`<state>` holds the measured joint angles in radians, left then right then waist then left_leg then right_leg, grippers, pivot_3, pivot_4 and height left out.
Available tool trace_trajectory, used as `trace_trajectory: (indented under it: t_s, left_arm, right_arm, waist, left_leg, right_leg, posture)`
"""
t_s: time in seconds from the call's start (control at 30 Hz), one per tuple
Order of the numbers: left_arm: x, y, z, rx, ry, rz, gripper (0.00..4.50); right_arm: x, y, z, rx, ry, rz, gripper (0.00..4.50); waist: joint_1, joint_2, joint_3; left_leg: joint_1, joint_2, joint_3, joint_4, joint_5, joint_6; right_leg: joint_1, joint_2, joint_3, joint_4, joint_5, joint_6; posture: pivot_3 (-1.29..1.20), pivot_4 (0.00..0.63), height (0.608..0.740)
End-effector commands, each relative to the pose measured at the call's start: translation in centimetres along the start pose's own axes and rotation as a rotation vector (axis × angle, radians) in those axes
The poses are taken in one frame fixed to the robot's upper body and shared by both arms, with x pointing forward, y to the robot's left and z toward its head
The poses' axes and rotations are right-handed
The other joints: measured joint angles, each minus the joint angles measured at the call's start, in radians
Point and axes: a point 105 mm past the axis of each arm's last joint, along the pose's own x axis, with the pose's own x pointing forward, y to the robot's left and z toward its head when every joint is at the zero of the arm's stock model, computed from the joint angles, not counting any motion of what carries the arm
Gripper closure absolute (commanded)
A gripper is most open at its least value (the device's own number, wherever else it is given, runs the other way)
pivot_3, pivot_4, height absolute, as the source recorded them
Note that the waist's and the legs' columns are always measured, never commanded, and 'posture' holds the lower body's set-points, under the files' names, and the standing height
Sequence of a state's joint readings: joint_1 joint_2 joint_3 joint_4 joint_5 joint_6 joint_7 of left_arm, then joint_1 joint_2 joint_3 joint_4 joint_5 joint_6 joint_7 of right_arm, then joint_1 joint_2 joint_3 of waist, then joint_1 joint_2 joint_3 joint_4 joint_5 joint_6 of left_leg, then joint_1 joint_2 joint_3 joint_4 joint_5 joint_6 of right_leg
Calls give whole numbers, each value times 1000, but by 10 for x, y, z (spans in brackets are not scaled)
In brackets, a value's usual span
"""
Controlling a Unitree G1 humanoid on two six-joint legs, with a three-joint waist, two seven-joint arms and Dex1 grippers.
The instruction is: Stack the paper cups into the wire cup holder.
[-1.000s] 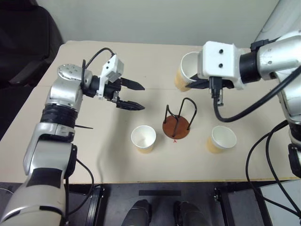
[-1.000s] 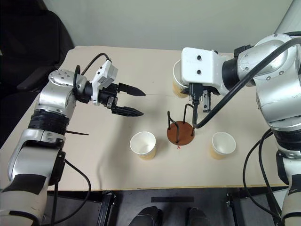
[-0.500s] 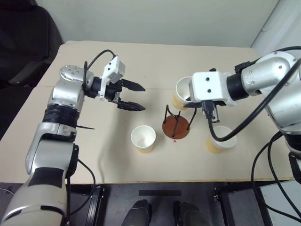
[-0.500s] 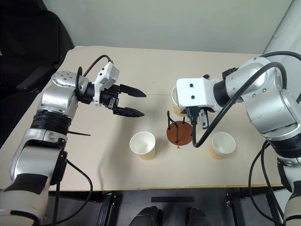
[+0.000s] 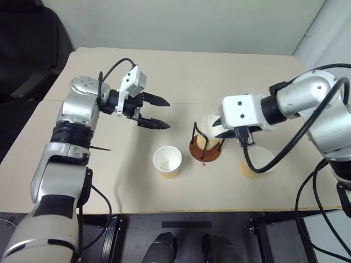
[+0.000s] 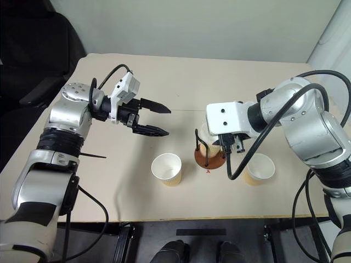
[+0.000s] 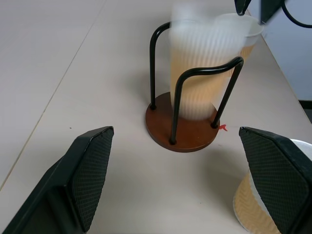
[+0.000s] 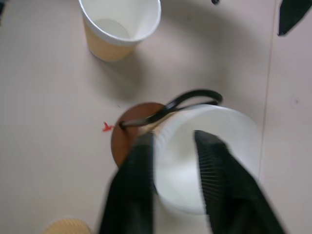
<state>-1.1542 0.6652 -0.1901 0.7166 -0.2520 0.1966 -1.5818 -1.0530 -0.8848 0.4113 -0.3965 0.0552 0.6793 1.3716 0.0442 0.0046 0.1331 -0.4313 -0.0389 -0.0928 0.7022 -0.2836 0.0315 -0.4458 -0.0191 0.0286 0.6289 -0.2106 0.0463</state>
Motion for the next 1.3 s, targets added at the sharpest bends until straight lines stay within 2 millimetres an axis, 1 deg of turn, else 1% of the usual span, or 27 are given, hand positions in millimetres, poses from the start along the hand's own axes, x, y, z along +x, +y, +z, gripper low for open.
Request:
trace_trajectory:
  t_s: [0.03, 0.1, 0.2, 0.3, 0.4, 0.47, 0.6, 0.7, 0.8, 0.87, 0.9, 0.97, 1.1, 1.17, 1.3]
  left_arm:
    - [-4, 0, 19, 64, -27, -13, 55]
    - [-3, 0, 19, 64, -28, -14, 55]
    - [-3, 0, 19, 64, -28, -14, 55]
    - [-3, 0, 19, 64, -30, -15, 55]
    - [-3, -2, 18, 66, -25, -23, 55]
    - [-3, -3, 17, 66, -21, -31, 55]
    - [-1, -3, 18, 65, -28, -35, 55]
    - [0, -3, 18, 65, -29, -36, 55]
    - [0, -3, 18, 66, -31, -36, 55]
    - [0, -3, 18, 65, -30, -36, 55]
    - [0, -3, 17, 64, -29, -36, 55]
    - [1, -3, 16, 63, -28, -36, 55]
    - [2, -2, 16, 62, -25, -39, 55]
    - [3, -2, 16, 63, -25, -40, 55]
    - [4, -1, 16, 64, -25, -44, 55]
  right_arm:
    - [-8, -8, 9, -18, -33, -75, 1942]
    - [-10, -11, 11, -10, -47, -99, 1289]
    - [-14, -17, 13, 24, -83, -156, 1289]
    - [-25, -23, 21, 142, -184, -222, 1289]
    - [-35, -21, 27, 272, -274, -243, 1289]
    - [-43, -23, 26, 396, -318, -260, 1289]
    - [-58, -27, 18, 607, -355, -322, 1289]
    - [-64, -21, 16, 685, -347, -314, 1289]
    - [-67, -10, 4, 714, -276, -335, 1289]
    - [-69, 6, -16, 709, -145, -358, 1289]
    - [-69, 14, -23, 704, -99, -357, 1289]
    - [-70, 24, -28, 696, -63, -342, 1289]
    - [-67, 53, -43, 673, 64, -270, 1289]
    - [-68, 58, -46, 671, 77, -263, 1289]
    - [-70, 61, -45, 668, 72, -255, 1289]
  waist:
    - [0, 0, 0]
    - [0, 0, 0]
    - [0, 0, 0]
    - [0, 0, 0]
    - [1, 0, 0]
    - [1, 0, 0]
    - [1, 0, 0]
    - [2, 0, 0]
    - [3, 0, 0]
    - [10, 0, 0]
    - [13, 0, 0]
    - [14, 0, 0]
    - [13, 0, 0]
    - [12, 0, 0]
    - [8, 0, 0]
  left_leg:
    - [0, 0, 0, 0, 0, 0]
    - [0, 0, 0, 0, 0, 0]
    - [0, 0, 0, 0, 0, 0]
    - [0, 0, 0, 0, 0, 0]
    - [0, 0, 0, 0, 0, 0]
    - [0, 0, 0, 0, 0, 0]
    - [0, 0, 0, 1, 0, 0]
    - [0, 0, 0, 1, 0, 0]
    - [0, 0, 0, 1, 0, 0]
    - [0, 0, 0, 0, 0, 0]
    - [0, -1, 0, 1, 0, 0]
    - [0, -1, 0, 1, 0, 0]
    - [0, 0, 2, 0, 0, 0]
    - [1, 0, 2, 1, 0, -1]
    - [3, -1, 4, 4, 0, 0]
  right_leg:
    - [0, 0, 0, 0, 0, 0]
    - [0, 0, 0, 0, 0, 0]
    - [0, 0, 0, 0, 0, 0]
    - [0, 0, 0, 0, 0, 0]
    - [0, 0, 0, 0, 0, 0]
    - [0, 0, 0, 0, 0, 0]
    - [0, 0, 0, 0, 0, 0]
    - [0, 0, 0, 1, 0, 0]
    - [0, 0, 0, 0, 0, 0]
    - [0, 0, 0, 0, 0, 0]
    - [1, 0, -1, 0, 0, 0]
    - [1, -1, 0, -1, 0, 0]
    - [0, 0, 0, 3, 0, 1]
    - [1, -1, 1, 4, 0, 1]
    - [1, 0, 2, 10, 0, 1]
  posture:
    - [0, 150, 740]
    - [0, 150, 740]
    - [0, 150, 740]
    - [0, 150, 740]
    - [0, 150, 740]
    - [0, 150, 740]
    - [0, 150, 740]
    - [0, 150, 740]
    - [0, 150, 740]
    - [0, 150, 740]
    - [0, 150, 740]
    - [0, 150, 740]
    - [0, 150, 740]
    - [0, 150, 740]
    - [0, 150, 740]
